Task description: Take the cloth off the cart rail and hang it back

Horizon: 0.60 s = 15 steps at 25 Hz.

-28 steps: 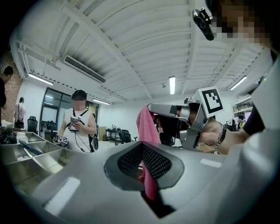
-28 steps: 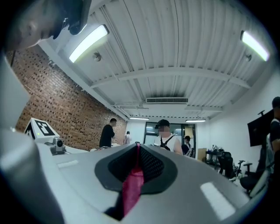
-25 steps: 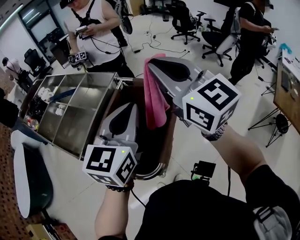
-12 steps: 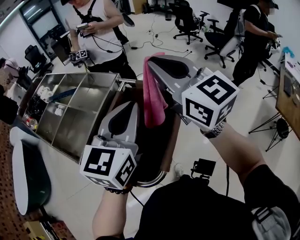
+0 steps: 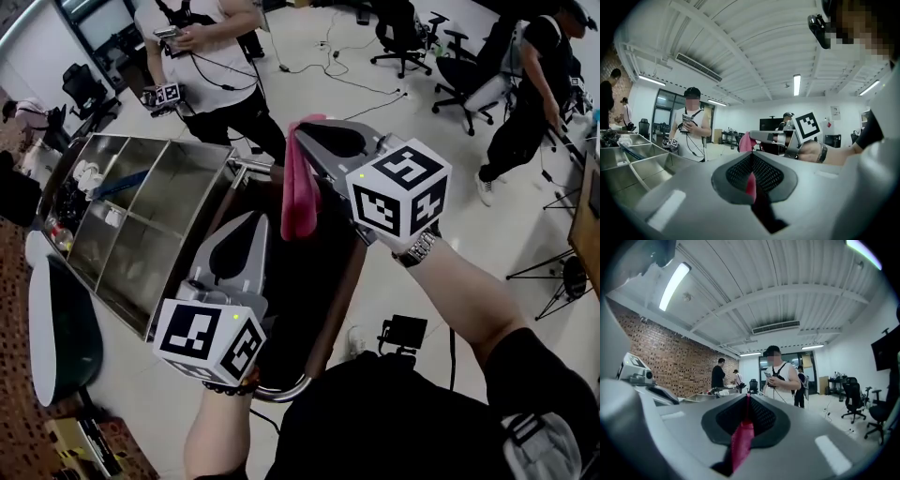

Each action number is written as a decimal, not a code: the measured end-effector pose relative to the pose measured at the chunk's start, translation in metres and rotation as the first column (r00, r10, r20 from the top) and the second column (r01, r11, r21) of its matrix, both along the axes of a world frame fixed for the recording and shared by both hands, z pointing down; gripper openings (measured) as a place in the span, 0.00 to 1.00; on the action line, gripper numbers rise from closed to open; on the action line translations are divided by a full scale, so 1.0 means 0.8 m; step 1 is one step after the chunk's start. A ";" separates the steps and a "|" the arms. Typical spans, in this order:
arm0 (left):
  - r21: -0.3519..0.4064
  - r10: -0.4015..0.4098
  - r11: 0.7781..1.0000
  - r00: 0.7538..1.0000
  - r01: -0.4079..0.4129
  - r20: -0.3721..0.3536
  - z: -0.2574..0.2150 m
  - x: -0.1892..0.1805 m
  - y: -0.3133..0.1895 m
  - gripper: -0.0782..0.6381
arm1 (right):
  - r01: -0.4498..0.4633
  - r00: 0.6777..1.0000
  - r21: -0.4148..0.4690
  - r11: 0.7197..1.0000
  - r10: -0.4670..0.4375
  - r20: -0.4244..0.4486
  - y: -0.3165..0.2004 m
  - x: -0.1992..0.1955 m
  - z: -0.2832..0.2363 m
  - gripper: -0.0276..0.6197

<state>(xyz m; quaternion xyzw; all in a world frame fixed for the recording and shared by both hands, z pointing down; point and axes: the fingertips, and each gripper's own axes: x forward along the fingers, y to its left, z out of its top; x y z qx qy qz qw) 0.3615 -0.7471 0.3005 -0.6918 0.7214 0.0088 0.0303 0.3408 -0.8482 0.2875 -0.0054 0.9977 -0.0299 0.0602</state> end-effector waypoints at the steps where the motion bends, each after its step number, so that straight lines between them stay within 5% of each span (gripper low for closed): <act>1: -0.007 0.002 1.000 1.000 -0.002 -0.005 0.003 -0.002 -0.008 0.12 | -0.008 1.000 -0.011 1.000 0.008 -0.021 -0.014 -0.007 0.014 0.07; 15: -0.050 0.043 0.998 0.999 -0.044 -0.029 0.030 -0.035 -0.065 0.12 | -0.293 0.940 -0.106 0.950 0.266 -0.213 -0.170 -0.040 0.145 0.07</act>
